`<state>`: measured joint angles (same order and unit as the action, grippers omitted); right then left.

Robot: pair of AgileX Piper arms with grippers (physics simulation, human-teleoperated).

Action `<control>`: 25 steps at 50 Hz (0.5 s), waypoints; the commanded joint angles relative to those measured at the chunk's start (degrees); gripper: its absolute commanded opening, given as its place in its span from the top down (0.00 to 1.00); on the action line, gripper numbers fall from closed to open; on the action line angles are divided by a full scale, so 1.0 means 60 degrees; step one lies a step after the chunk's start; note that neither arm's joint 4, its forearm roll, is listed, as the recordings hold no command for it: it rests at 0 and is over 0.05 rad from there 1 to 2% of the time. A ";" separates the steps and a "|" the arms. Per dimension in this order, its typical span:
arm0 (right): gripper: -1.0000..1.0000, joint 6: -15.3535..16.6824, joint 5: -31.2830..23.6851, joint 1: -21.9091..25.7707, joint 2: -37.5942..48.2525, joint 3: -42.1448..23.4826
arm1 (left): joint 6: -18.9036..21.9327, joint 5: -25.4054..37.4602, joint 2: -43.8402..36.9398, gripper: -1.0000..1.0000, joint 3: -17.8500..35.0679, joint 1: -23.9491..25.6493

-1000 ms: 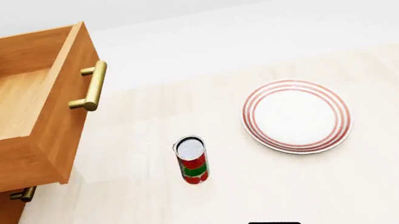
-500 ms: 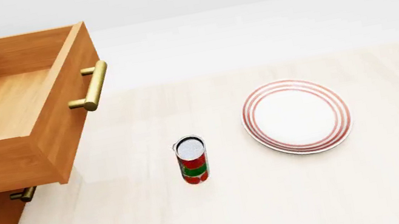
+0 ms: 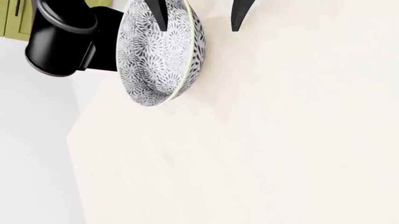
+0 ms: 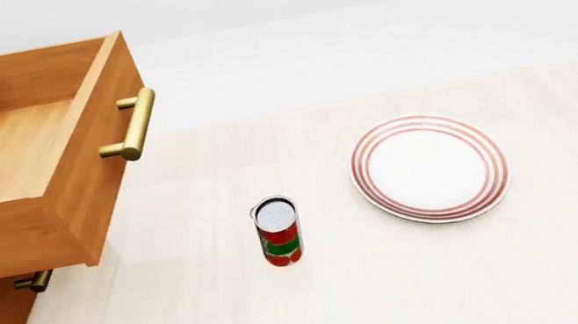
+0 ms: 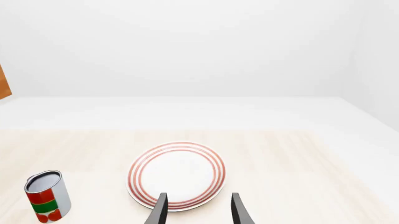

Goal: Put the bowl in the top drawer of the cabinet.

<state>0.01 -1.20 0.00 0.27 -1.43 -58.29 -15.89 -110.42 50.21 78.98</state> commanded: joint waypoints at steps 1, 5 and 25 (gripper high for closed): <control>0.00 0.0000 0.0000 -0.0001 0.0000 0.0000 | -0.0060 -0.0062 -0.0151 0.00 0.0063 0.0034; 0.00 0.0001 0.0000 -0.0001 0.0000 0.0000 | -0.0081 -0.0085 -0.0228 0.00 0.0102 0.0050; 0.00 0.0001 0.0000 -0.0001 0.0000 0.0000 | -0.0093 -0.0090 -0.0343 1.00 0.0229 0.0079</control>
<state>0.02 -1.20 0.00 0.27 -1.43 -58.14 -16.30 -111.74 51.12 79.38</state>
